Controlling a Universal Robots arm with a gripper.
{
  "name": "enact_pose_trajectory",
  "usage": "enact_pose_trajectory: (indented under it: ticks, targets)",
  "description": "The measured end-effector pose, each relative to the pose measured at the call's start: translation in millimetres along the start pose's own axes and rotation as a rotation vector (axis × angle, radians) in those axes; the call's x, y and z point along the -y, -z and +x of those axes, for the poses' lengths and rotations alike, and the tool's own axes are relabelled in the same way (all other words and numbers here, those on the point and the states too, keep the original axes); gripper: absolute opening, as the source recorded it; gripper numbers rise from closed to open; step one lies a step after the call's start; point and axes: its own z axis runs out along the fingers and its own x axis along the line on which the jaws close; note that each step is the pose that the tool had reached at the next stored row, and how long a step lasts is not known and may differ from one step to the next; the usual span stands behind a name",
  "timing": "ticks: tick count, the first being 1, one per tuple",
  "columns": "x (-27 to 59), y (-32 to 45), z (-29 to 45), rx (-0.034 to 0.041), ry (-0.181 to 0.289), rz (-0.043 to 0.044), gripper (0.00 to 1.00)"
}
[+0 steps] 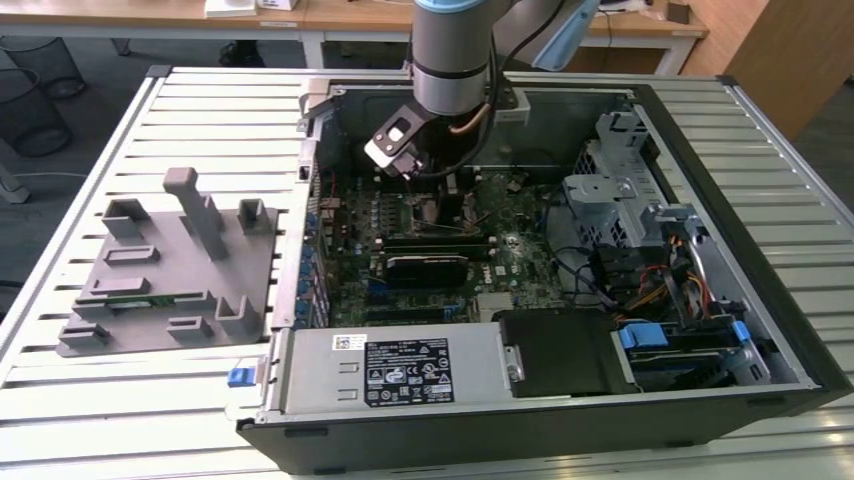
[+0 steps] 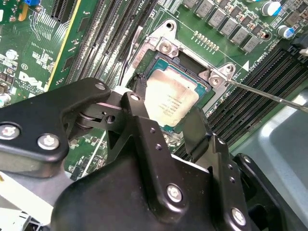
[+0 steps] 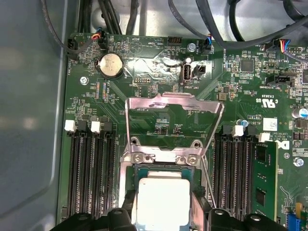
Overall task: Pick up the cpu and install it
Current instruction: 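Place the cpu into insertion slot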
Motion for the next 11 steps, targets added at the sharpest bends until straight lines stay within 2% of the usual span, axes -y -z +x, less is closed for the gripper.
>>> enact_pose_trajectory:
  ticks: [11]
  targets:
    - [-0.9,-0.8,4.3,-0.0002,0.000,-0.0001,0.57]
